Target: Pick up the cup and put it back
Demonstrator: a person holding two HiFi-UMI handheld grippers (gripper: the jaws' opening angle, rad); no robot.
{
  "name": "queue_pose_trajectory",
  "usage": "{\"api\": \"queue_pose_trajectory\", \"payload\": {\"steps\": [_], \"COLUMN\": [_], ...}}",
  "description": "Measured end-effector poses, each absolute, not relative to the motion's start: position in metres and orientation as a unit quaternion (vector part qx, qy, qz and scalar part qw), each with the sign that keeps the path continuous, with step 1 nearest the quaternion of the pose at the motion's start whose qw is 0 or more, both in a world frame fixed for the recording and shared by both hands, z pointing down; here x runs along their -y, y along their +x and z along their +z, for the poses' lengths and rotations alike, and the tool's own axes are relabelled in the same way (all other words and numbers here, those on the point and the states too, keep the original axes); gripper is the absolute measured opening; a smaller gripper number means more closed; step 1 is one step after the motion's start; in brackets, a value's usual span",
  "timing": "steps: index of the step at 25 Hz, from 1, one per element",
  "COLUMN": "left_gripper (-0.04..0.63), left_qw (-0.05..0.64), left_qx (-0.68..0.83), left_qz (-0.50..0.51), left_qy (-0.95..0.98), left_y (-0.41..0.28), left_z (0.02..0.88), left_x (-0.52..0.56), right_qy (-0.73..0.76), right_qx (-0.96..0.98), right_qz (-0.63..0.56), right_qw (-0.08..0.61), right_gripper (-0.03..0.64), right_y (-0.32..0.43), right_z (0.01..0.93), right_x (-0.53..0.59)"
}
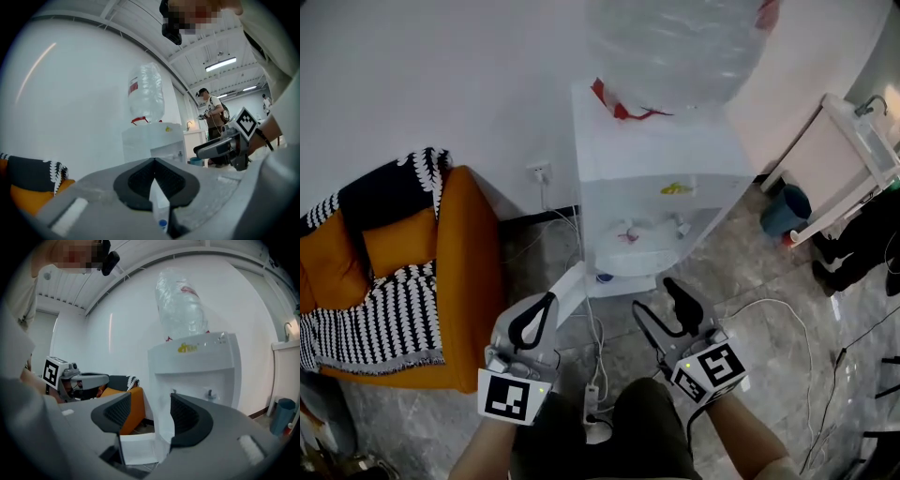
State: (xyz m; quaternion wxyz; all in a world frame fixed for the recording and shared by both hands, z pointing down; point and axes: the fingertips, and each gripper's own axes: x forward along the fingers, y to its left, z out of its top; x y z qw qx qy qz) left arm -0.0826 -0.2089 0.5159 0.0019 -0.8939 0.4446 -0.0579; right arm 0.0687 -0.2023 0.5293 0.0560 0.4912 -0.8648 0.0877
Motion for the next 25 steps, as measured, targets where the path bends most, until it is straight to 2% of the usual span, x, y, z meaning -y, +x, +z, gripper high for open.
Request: {"api": "queue_pose_trajectory", "payload": {"steps": [13,25], "left_gripper": [0.003,0.003], "left_qw": [0.012,0.007], "left_qx": [-0.416,-0.402], "left_qz": [-0.062,-0.047], "left_qy": [-0.907,-0.915], "left_y": [-0.049,-0.025], "left_z": [0.697,0.791], "left_x": [0.228,0.251], "right_qy": [0.477,0.434], "right_qx": [0.873,0.895], "right_qz": [0.088,0.088], "right_qw": [0.049,0.06], "right_gripper": [0.27,0.291], "right_y": [0.087,0.091], "right_z": [0.718,0.847], "right_x": [0.237,0.276]}}
